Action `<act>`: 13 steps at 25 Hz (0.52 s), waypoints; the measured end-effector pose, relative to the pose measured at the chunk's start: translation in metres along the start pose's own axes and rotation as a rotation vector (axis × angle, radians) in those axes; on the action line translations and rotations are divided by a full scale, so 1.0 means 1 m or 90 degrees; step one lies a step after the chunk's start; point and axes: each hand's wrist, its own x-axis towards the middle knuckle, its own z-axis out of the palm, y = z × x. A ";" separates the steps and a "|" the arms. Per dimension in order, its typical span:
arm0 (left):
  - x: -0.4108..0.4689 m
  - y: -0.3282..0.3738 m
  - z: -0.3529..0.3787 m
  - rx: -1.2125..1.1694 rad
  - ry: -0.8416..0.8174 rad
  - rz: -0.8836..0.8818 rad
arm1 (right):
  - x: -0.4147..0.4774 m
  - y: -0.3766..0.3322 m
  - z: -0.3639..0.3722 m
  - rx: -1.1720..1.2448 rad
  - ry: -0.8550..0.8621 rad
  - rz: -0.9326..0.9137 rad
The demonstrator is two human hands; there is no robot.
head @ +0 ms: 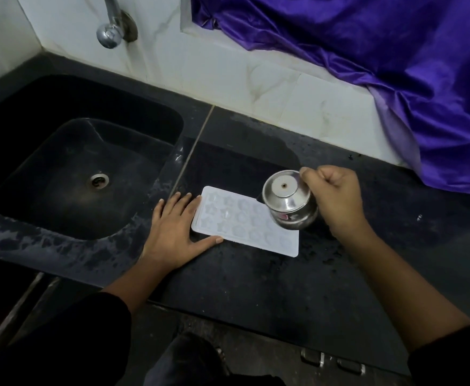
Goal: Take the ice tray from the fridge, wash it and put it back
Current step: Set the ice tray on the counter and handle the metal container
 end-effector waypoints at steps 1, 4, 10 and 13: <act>0.000 0.000 0.000 -0.001 0.002 0.001 | 0.001 -0.004 0.006 -0.041 -0.018 -0.035; 0.000 0.001 -0.001 -0.002 -0.001 -0.001 | 0.000 -0.016 0.030 -0.263 -0.063 -0.133; -0.001 0.000 -0.001 0.001 -0.003 -0.003 | -0.006 -0.028 0.070 -0.524 -0.152 -0.264; -0.001 0.001 -0.001 -0.004 -0.004 -0.002 | -0.005 -0.031 0.076 -0.564 -0.165 -0.280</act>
